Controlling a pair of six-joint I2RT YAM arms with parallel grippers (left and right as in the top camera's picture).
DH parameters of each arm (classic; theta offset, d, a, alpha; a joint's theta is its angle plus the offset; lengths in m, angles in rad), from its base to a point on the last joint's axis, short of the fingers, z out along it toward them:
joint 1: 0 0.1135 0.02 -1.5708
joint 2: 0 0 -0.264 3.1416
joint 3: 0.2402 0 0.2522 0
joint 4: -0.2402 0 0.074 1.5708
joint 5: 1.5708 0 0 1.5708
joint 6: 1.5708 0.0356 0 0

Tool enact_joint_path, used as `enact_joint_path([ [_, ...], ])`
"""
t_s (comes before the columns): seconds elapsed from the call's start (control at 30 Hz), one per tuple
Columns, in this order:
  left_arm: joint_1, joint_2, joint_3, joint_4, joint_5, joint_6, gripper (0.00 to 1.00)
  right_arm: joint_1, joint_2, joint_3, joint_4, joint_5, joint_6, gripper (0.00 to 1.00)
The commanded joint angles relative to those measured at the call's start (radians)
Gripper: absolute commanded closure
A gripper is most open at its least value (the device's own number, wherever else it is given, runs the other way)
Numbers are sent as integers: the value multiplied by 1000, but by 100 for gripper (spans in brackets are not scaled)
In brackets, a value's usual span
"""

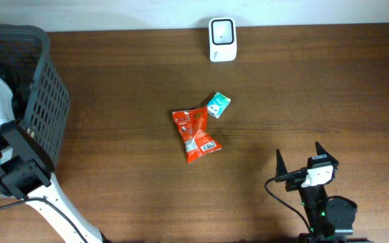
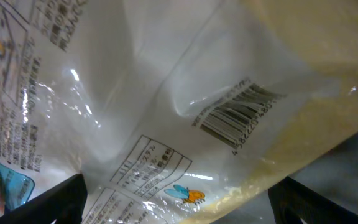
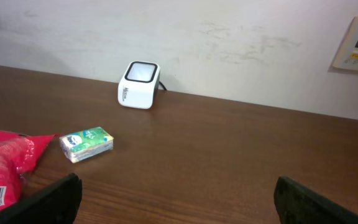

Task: Scan the item barcode
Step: 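Grasp the cream wafer package from the basket and place it right of the tissues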

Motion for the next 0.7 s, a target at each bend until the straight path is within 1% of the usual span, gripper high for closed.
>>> enact_joint_path([
  [0.0,4,9,-73,37,-35,2,9,4,-6,-9,-2,-2,11,2],
  [0.03,4,9,-91,48,-35,3,12,4,-6,-9,-2,-1,11,2],
  [0.07,4,9,-101,51,-35,2,38,4,-6,-9,-2,-1,11,1],
  [0.1,4,9,-101,51,-34,2,48,4,-6,-9,-2,-1,11,1],
  [0.13,4,9,-101,51,-34,2,53,4,-6,-9,-2,-1,11,1],
  [0.17,4,9,-101,50,-34,2,64,4,-6,-9,-2,-1,11,1],
  [0.2,4,9,-101,50,-34,2,80,4,-6,-9,-2,-1,11,2],
  [0.23,4,9,-101,50,-31,2,92,4,-6,-9,-2,-1,11,1],
  [0.27,4,8,-99,47,-31,2,100,4,-6,-9,-2,-1,11,1],
  [0.33,1,8,-72,25,-10,1,100,4,-6,-9,-2,-1,11,1],
  [0.4,1,6,-6,-22,60,1,100,4,-6,-9,-2,-1,11,2],
  [0.5,1,-7,151,-123,128,1,100,4,-6,-9,-2,-1,11,2],
  [0.6,1,-45,396,-253,179,1,100,4,-6,-9,-2,-2,11,1],
  [0.67,1,-78,499,-294,219,1,100,4,-6,-9,-2,-1,11,2],
])
